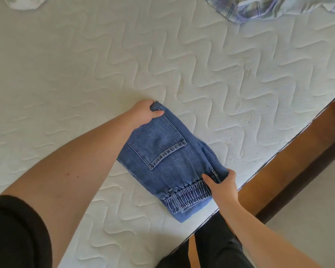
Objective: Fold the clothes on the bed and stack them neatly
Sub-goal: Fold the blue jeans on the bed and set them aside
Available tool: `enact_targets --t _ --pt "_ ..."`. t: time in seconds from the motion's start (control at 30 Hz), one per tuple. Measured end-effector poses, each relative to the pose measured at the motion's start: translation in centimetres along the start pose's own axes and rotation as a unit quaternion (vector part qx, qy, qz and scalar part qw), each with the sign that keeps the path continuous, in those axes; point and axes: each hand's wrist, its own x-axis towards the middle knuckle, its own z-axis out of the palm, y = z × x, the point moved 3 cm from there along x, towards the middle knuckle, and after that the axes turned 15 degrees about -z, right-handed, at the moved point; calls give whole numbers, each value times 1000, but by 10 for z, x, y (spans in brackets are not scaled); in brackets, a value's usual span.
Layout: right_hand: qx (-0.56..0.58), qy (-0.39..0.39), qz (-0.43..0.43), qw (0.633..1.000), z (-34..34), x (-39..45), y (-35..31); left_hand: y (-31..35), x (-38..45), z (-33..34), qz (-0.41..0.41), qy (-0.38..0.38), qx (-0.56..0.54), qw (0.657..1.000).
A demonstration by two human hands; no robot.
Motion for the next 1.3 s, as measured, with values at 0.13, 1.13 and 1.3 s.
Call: enact_targets --t 0.13,1.13,1.3 --pt "-38 -7 23 999 -3 -2 5 5 -4 19 40 35 29 998" --pt "-545 -118 -515 650 76 51 -94 -109 -131 164 -30 313 116 942" --pt "-526 -145 -501 671 47 9 -35 -112 -178 227 -24 306 81 948"
